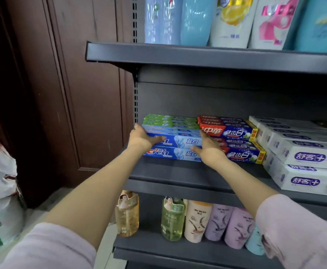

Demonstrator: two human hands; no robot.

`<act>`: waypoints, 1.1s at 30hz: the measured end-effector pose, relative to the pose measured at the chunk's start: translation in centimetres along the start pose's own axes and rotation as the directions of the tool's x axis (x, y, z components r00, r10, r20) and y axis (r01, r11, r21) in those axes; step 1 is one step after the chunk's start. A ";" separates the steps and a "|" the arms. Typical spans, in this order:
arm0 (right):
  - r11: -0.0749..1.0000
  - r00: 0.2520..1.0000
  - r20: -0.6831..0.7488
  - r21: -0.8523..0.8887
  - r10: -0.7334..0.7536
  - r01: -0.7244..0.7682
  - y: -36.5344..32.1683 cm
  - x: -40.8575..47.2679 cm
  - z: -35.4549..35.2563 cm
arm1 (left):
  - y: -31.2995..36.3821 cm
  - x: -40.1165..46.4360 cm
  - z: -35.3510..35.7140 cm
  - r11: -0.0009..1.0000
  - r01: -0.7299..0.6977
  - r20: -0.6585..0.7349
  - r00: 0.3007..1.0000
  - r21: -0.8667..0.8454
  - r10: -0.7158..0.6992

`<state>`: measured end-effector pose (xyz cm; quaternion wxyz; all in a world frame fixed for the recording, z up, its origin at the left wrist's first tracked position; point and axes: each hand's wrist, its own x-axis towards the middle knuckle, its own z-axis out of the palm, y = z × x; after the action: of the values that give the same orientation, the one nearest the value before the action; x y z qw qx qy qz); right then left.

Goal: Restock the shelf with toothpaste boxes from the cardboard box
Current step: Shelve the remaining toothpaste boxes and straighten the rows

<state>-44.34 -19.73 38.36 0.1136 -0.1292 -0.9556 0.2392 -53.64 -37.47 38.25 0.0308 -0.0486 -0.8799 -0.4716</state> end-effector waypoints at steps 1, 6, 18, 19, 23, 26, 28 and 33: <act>1.000 1.000 -0.012 0.001 0.002 -0.002 0.0 0.1 0.3 | -0.1 0.2 -0.1 1.000 0.004 0.004 1.000 -0.009 -0.004; 0.978 0.995 -0.061 -0.199 -0.081 0.067 -0.1 0.9 0.6 | -0.5 2.2 -0.3 0.952 0.045 0.044 0.998 -0.303 -0.034; 0.902 0.969 0.220 -0.388 -0.109 0.189 -2.5 4.9 -0.3 | 0.9 7.0 -1.9 0.836 0.308 0.374 0.917 -0.455 -0.135; 0.896 0.971 0.211 -0.401 -0.114 0.193 -2.4 5.1 -0.2 | 0.9 7.2 -1.8 0.855 0.284 0.367 0.922 -0.433 -0.121; 0.887 0.976 0.179 -0.420 -0.127 0.193 -2.4 5.3 0.2 | 0.0 8.2 -1.3 0.883 0.202 0.331 0.942 -0.424 -0.057; 0.884 0.975 0.187 -0.425 -0.123 0.194 -2.6 5.1 0.1 | -0.2 8.0 -1.3 0.884 0.190 0.340 0.940 -0.427 -0.037; 0.883 0.975 0.191 -0.429 -0.117 0.190 -2.7 5.0 0.1 | -0.2 7.8 -1.4 0.884 0.185 0.354 0.935 -0.429 -0.024; 0.888 0.976 0.188 -0.422 -0.113 0.184 -2.8 4.9 0.1 | -0.1 7.7 -1.5 0.880 0.193 0.356 0.934 -0.435 -0.028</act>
<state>-49.53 -20.63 40.43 0.0236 -0.0583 -0.9978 0.0187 -61.28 -38.34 39.81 -0.1612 -0.0840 -0.7351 -0.6531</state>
